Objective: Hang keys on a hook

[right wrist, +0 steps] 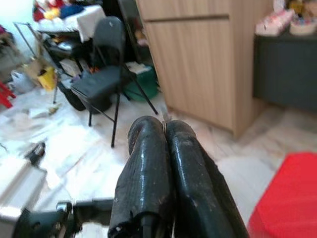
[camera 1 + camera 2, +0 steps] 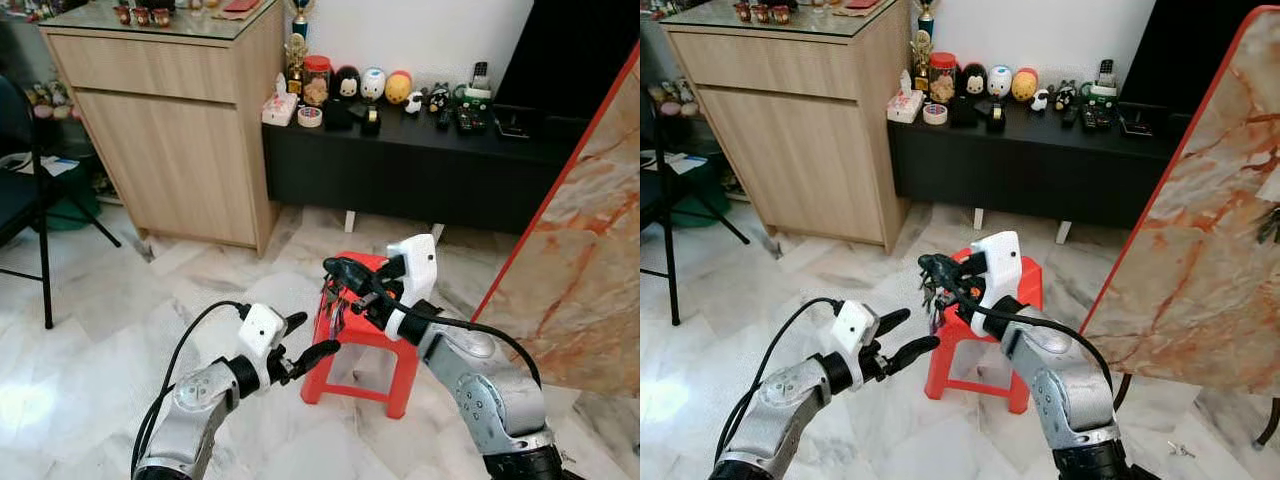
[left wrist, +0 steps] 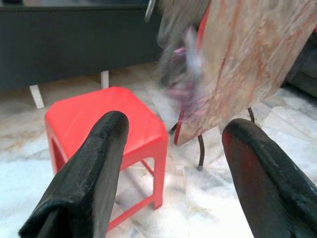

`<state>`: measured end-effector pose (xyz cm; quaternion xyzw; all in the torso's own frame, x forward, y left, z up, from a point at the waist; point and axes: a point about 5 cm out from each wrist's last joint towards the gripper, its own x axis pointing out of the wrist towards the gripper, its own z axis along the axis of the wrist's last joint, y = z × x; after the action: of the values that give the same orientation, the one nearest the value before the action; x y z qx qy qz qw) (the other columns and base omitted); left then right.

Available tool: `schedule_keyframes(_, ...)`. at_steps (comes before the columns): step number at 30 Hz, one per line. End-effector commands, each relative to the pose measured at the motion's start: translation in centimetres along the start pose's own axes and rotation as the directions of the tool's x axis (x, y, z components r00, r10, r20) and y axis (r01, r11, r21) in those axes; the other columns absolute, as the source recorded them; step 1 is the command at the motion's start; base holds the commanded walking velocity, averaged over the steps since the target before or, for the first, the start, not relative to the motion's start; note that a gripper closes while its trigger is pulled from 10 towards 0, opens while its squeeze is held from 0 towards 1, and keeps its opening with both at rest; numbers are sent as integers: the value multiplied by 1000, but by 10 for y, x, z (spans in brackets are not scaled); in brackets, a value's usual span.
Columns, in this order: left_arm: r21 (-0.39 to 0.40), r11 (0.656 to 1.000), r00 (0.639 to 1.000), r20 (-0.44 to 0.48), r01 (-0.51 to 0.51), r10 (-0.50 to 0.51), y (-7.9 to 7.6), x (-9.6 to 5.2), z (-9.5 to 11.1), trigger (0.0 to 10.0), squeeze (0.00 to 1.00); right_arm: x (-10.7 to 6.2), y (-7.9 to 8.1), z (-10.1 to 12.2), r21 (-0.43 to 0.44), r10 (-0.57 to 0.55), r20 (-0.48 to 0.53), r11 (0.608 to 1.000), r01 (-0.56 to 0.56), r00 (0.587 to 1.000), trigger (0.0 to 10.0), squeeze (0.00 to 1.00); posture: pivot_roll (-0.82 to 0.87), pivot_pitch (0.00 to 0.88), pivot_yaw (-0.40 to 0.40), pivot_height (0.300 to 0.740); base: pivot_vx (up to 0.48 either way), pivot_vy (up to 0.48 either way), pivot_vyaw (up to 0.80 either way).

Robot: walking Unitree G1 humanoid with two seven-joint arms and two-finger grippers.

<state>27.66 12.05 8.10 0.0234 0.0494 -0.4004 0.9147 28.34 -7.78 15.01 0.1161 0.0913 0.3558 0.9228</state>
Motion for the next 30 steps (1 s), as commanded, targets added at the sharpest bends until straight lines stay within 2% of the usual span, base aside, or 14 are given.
schedule_keyframes(1,-10,1000,1000,4,23,-23,-4,2,2,10000,0,-2,5,4,-12,1,3,1000,-1,1000,10000,0,-14,0,-74,740,0,0,0)
schedule_keyframes(7,-3,1000,1000,-12,-7,7,-1,1,5,10000,0,-1,20,5,-2,-9,-13,1000,9,1000,10000,0,-17,5,-71,740,0,0,0)
schedule_keyframes(12,-9,1000,1000,-7,-16,16,0,1,7,10000,0,1,21,5,26,-58,-26,998,59,998,10000,0,-12,12,-69,740,0,0,0)
schedule_keyframes(30,-38,995,995,34,-96,97,5,2,10,10000,0,2,29,11,59,-75,-16,995,76,997,10000,0,-16,29,-67,740,0,0,0)
